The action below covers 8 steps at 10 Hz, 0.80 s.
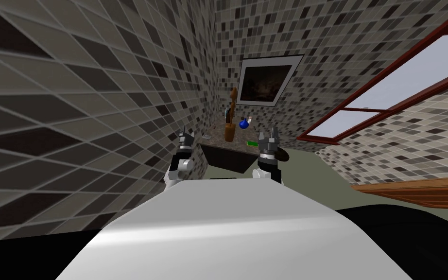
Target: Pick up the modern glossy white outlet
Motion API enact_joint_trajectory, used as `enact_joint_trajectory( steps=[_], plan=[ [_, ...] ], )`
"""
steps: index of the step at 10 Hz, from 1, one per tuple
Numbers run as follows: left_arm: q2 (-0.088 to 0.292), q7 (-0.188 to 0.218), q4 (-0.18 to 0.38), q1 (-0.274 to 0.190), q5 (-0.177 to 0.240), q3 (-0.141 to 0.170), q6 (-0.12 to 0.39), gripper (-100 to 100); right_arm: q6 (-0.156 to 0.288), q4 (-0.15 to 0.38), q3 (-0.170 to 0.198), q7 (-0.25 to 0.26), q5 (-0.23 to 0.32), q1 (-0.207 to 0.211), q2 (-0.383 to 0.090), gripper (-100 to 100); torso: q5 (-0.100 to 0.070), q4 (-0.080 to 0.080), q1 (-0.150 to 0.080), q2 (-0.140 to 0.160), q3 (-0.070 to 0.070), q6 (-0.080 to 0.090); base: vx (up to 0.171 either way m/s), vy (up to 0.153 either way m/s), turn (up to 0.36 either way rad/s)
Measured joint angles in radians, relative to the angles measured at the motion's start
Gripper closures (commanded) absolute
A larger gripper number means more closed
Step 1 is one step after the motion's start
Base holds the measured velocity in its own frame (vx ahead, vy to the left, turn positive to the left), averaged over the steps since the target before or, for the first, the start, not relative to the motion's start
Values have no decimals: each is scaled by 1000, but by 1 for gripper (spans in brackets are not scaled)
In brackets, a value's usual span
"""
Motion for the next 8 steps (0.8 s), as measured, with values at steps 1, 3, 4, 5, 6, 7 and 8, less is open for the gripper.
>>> enact_joint_trajectory(
  steps=[1,3,4,5,6,7,8],
  plan=[
    [15,-7,31,-28,29,0,24,-100,0,0,0,0,0,0,0,0,0,0,1,0,0,0,-53,27,7],
    [34,-11,79,-77,67,2,52,-100,0,0,0,0,0,0,0,0,0,0,0,-1,0,0,-43,24,17],
    [37,-14,95,-100,79,3,68,-100,0,0,0,0,0,0,0,0,0,0,-1,-1,-1,0,-31,21,23],
    [36,-24,112,-126,96,1,91,-100,0,0,0,0,0,0,0,0,0,0,-1,-2,-1,0,-52,41,35],
    [48,-31,146,-151,124,-5,111,-100,0,0,0,0,0,0,0,0,0,0,1,-1,-1,0,-48,37,10],
    [55,-35,175,-181,138,-5,125,-100,0,0,0,0,0,0,0,0,0,0,0,-1,0,0,-39,36,16],
    [58,-42,197,-207,158,-5,152,-100,0,0,0,0,0,0,0,0,0,0,0,-1,-1,0,-22,28,10]
  ],
)
